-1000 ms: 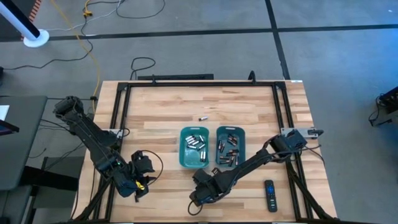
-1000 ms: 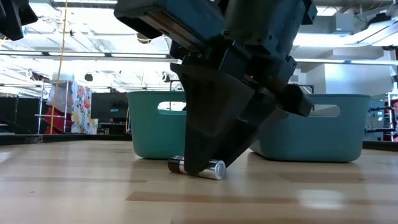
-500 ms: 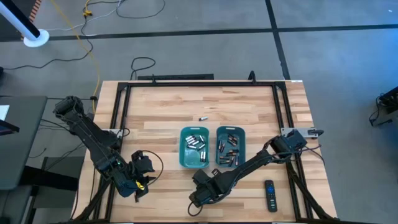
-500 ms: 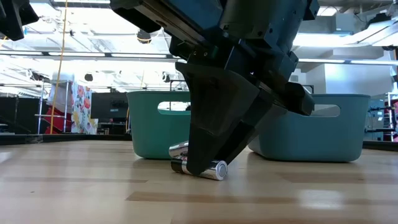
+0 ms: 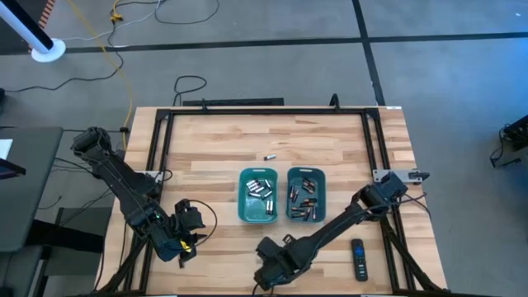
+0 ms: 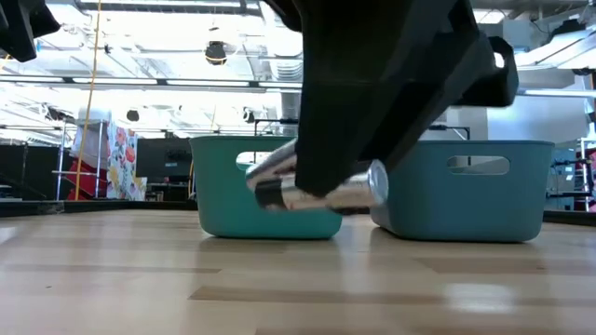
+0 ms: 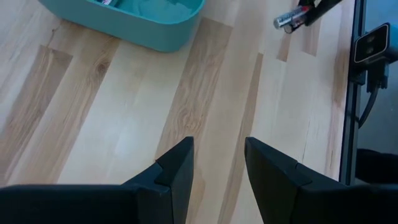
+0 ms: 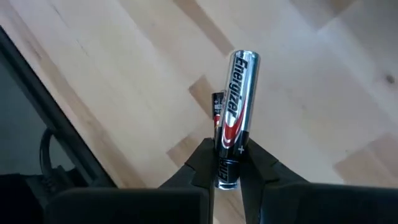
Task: Sort batteries
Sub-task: Put the white battery into the green bin
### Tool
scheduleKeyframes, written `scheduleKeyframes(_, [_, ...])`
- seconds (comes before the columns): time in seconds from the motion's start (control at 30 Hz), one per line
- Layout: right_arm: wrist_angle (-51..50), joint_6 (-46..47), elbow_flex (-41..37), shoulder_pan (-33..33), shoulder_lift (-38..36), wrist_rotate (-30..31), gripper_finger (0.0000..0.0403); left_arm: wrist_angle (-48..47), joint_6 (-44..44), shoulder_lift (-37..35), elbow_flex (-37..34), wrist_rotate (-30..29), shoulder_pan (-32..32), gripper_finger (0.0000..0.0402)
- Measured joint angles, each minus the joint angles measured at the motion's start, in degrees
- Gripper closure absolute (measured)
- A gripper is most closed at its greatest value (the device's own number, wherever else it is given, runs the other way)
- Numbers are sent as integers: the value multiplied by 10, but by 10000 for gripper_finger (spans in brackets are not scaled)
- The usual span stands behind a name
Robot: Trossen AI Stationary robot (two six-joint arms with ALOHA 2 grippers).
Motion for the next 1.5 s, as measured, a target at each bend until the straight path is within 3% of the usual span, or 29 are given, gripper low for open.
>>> scheduleKeyframes(1.13, [-17, -71, -14, -46, 28, -15, 345, 2, -3, 0, 0, 0, 0, 262])
scheduleKeyframes(1.27, [-17, -69, -14, -46, 29, -15, 324, 2, -2, 0, 0, 0, 0, 262])
scheduleKeyframes(1.5, [-14, -66, -15, -46, 29, -16, 249, 2, -1, 0, 0, 0, 0, 262])
